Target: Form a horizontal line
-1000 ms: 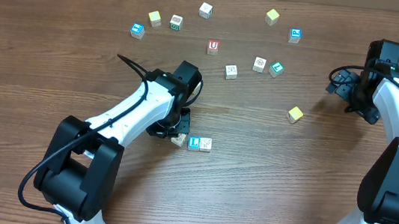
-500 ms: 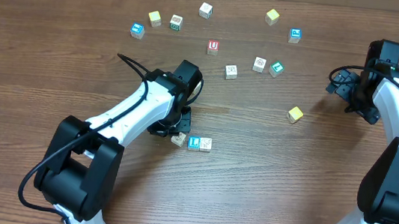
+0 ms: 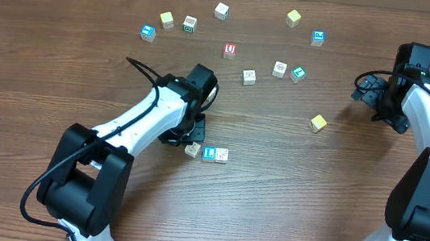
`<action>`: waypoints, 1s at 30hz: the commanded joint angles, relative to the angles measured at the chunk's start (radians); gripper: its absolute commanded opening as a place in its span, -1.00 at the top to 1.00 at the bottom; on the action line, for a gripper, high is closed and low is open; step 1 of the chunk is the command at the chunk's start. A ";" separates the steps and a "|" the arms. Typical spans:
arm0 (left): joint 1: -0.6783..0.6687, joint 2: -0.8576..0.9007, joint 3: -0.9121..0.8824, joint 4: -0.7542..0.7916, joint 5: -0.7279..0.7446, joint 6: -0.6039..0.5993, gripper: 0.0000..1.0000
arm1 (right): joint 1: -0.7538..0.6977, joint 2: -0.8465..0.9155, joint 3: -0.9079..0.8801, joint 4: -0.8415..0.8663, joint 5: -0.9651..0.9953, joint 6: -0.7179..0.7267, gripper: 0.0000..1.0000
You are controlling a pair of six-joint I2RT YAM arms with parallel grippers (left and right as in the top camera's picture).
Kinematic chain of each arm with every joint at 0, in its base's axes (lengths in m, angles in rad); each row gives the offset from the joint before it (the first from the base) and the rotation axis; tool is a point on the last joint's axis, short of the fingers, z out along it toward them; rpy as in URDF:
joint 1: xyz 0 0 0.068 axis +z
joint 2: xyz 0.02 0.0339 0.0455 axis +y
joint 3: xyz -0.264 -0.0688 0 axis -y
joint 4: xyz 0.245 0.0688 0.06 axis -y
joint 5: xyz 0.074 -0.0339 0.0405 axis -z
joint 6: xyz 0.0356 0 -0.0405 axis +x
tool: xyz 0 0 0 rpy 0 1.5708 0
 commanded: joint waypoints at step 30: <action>0.002 0.022 -0.019 -0.028 0.048 0.036 0.92 | -0.001 -0.021 0.021 0.004 0.006 -0.001 -1.00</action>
